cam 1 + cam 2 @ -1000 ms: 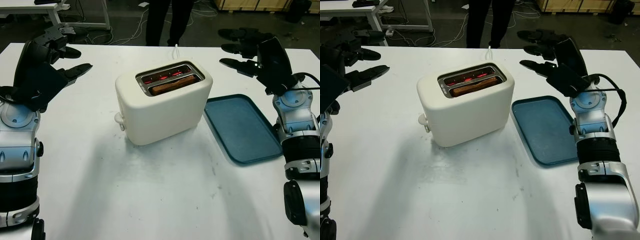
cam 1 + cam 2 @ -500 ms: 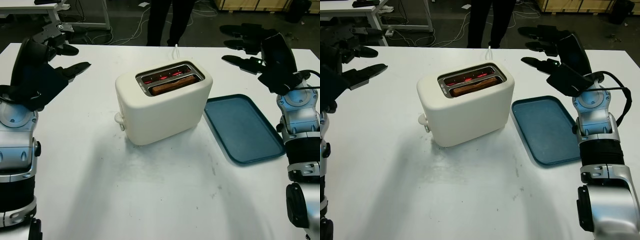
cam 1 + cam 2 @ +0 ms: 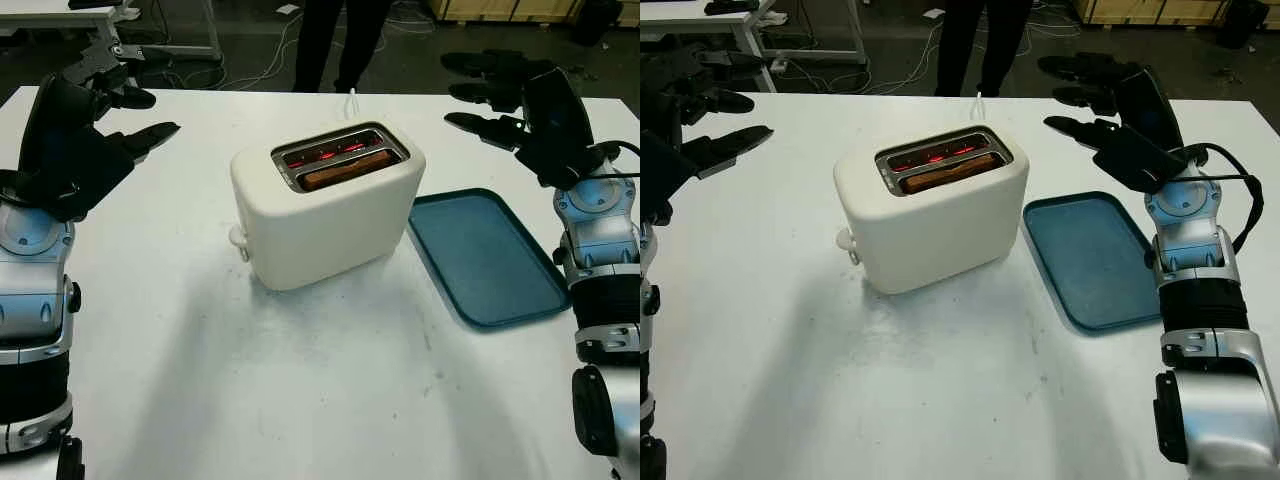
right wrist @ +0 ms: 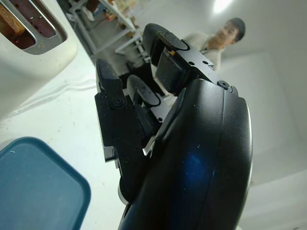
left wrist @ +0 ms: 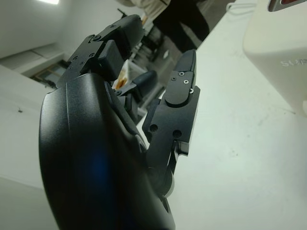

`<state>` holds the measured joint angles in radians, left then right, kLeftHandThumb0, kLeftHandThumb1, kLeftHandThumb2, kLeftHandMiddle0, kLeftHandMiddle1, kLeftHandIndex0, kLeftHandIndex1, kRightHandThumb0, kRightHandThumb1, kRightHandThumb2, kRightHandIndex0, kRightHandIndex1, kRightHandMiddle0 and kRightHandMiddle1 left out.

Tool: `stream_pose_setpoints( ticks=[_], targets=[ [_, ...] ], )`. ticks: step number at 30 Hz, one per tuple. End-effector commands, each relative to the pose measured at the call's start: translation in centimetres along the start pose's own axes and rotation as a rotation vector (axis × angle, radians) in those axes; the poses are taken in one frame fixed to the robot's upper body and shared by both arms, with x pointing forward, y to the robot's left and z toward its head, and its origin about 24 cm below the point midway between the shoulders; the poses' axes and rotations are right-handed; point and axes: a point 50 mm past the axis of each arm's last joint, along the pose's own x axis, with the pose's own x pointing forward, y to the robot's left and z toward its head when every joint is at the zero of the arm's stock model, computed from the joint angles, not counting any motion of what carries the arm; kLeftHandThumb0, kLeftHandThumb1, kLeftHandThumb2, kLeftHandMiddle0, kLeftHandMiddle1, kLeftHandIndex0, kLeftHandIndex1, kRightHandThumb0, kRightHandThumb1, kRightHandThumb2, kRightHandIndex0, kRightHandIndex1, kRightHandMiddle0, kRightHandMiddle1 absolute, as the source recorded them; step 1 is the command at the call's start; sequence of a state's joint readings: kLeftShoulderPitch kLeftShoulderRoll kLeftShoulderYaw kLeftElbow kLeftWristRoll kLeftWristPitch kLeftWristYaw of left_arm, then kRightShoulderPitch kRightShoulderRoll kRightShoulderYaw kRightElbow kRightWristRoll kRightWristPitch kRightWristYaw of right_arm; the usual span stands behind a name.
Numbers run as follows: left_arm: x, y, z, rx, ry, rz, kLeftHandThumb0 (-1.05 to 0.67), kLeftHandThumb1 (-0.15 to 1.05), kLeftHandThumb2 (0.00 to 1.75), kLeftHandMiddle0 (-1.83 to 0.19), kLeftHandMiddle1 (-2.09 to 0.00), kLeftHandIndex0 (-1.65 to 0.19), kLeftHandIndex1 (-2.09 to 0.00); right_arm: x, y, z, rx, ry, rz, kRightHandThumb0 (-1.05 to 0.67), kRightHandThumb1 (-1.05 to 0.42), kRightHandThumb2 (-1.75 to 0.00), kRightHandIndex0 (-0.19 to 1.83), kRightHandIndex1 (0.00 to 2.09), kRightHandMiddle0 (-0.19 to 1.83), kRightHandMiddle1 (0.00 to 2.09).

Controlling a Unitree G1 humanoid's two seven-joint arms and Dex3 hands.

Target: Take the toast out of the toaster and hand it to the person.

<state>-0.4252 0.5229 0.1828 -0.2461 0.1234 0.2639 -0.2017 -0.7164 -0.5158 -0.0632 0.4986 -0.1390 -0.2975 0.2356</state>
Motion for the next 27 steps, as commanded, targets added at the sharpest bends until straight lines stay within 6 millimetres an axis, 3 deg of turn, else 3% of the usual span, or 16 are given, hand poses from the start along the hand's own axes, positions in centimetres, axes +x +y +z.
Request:
stream_pose_setpoints(
  ticks=[1, 12, 27],
  targets=[
    [0.19, 0.3, 0.18, -0.004, -0.021, 0.017, -0.18, 0.91, 0.05, -0.25, -1.05, -0.38, -0.61, 0.38, -0.35, 0.53, -0.014, -0.01, -0.005, -0.1, -0.86, 0.0, 0.83, 0.03, 0.74, 0.01],
    [0.29, 0.71, 0.05, 0.002, -0.062, 0.028, -0.25, 0.9, 0.04, -0.29, -1.07, -0.41, -0.66, 0.45, -0.37, 0.87, -0.015, -0.01, 0.0, -0.09, -0.87, 0.0, 0.82, 0.02, 0.74, 0.0],
    [0.15, 0.29, 0.19, -0.003, -0.047, 0.017, -0.19, 0.9, 0.03, -0.27, -1.06, -0.38, -0.68, 0.23, -0.02, 0.2, -0.001, -0.015, 0.0, -0.11, -0.87, 0.0, 0.83, 0.02, 0.75, 0.01]
  ],
)
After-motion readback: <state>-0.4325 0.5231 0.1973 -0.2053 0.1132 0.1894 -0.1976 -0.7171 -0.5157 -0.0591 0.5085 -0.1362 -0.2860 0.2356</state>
